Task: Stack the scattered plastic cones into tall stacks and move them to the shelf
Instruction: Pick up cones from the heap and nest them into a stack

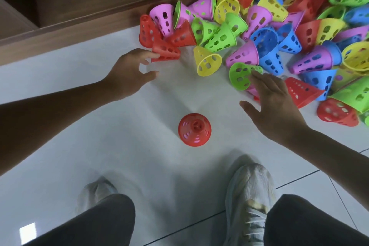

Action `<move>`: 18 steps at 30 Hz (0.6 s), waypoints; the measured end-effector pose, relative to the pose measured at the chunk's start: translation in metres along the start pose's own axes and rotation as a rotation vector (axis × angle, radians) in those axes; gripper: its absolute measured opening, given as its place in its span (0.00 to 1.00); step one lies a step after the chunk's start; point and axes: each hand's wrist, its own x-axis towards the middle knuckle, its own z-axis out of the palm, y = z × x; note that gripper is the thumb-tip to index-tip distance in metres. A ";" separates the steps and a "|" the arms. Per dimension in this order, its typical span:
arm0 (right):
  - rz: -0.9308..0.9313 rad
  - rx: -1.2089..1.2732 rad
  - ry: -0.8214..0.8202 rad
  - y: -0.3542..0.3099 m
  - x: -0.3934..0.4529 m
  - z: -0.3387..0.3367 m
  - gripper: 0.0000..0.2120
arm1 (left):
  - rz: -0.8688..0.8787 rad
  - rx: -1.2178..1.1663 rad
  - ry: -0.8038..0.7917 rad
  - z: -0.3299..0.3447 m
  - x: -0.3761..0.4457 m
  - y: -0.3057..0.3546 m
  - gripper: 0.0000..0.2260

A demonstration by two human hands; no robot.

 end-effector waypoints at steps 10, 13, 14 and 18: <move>0.017 -0.060 -0.053 -0.001 0.006 0.000 0.31 | -0.095 -0.199 0.113 0.004 -0.034 0.023 0.09; 0.055 -0.056 -0.072 -0.004 0.009 0.000 0.31 | -0.164 -0.243 0.140 0.007 -0.048 0.034 0.06; 0.058 -0.055 -0.064 -0.005 0.009 0.000 0.30 | -0.180 -0.257 0.144 0.007 -0.052 0.037 0.07; 0.031 -0.028 0.049 -0.007 0.001 0.000 0.25 | -0.221 -0.318 0.139 0.007 -0.063 0.052 0.12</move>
